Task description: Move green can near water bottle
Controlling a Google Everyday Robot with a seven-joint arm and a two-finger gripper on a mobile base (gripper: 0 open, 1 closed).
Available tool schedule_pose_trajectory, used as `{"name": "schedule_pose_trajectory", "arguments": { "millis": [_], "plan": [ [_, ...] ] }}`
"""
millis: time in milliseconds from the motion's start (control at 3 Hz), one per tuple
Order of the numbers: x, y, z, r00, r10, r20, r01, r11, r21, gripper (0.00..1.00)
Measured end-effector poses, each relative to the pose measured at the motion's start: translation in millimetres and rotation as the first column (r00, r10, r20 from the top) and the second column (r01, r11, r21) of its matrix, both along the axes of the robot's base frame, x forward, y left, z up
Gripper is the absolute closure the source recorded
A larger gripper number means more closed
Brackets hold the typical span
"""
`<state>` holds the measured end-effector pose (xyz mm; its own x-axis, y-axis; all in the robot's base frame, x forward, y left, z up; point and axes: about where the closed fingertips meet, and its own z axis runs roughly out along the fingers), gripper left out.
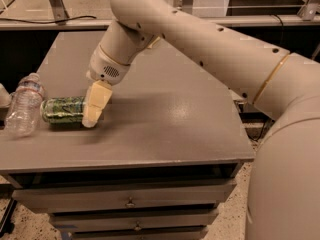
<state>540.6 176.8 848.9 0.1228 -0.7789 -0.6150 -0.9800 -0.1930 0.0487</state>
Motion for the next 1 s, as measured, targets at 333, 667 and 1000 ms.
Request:
{"name": "schedule_pose_trajectory", "arguments": {
  "millis": [333,667,1000],
  "plan": [
    [8.1,-34.0,23.4,0.9961,-0.072,0.050,0.071,0.997,0.020,0.00],
    [13.7,-109.6,76.2,0.9708,-0.188,0.149,0.184,0.982,0.036,0.00],
    [13.4,-188.4,132.8,0.9166,-0.333,0.221,0.320,0.943,0.093,0.00]
  ]
}}
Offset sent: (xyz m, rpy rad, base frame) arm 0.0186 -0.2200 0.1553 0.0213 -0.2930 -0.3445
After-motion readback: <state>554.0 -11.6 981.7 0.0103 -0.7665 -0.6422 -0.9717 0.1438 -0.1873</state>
